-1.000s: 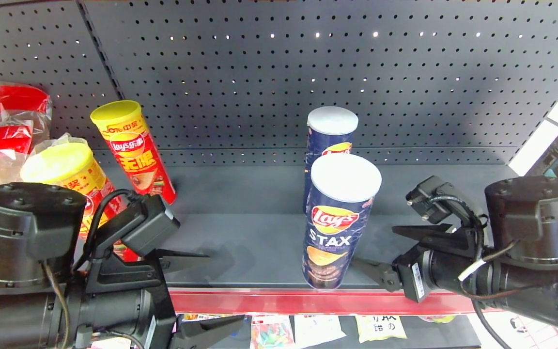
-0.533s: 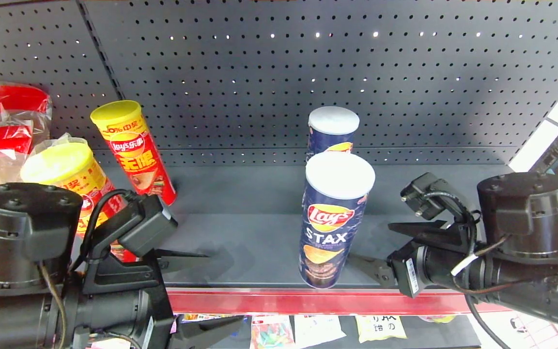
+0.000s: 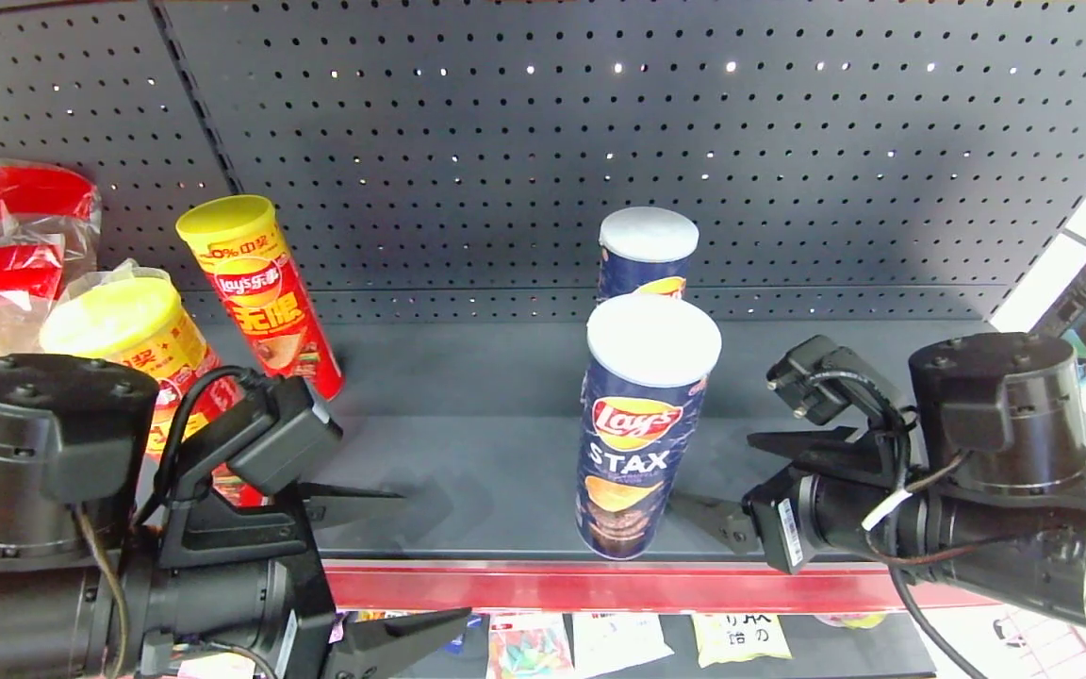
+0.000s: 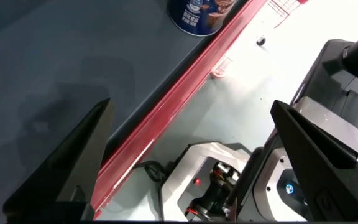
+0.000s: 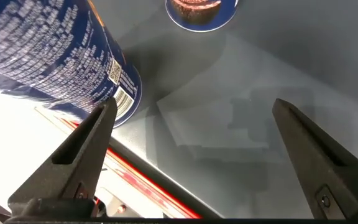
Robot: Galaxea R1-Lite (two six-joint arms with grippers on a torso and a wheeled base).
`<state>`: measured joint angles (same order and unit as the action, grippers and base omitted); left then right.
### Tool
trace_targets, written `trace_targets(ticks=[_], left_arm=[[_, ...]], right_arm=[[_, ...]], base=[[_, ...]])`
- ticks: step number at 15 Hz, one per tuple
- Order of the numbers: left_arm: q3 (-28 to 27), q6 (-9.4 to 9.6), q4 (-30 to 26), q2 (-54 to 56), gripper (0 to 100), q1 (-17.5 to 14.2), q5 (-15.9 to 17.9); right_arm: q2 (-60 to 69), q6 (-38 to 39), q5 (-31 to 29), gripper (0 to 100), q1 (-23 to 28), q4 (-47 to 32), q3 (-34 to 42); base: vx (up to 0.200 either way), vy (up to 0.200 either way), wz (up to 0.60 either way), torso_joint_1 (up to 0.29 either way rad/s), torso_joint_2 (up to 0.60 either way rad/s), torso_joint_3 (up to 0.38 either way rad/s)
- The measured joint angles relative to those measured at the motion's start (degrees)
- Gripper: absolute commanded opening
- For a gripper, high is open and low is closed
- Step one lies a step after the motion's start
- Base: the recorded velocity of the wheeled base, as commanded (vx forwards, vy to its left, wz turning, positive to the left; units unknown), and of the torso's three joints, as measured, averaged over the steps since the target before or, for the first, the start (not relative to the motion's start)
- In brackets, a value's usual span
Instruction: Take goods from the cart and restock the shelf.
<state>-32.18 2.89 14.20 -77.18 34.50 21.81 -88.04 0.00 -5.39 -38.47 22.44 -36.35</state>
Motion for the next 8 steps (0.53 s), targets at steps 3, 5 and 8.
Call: trace_targets(ticks=[3, 5, 8], left_arm=[[-0.01, 0.04, 0.00, -0.55, 100, -0.60, -0.55], [-0.83, 0.09, -0.02, -1.73, 100, -0.73, -0.99], [-2.84, 0.30, -0.02, -4.35, 100, -0.66, -3.96]], right_arm=[[0.33, 0.35, -0.16, 100, 0.16, 0.00, 0.37], [2.44, 0.40, -0.40, 100, 0.79, -0.06, 1.16], [7.20, 0.38, -2.49, 100, 1.33, -0.28, 2.07]], base=[[0.000, 0.000, 0.00, 0.000, 0.00, 0.000], [0.000, 0.000, 0.00, 0.000, 0.00, 0.000], [0.000, 0.000, 0.00, 0.000, 0.00, 0.000]])
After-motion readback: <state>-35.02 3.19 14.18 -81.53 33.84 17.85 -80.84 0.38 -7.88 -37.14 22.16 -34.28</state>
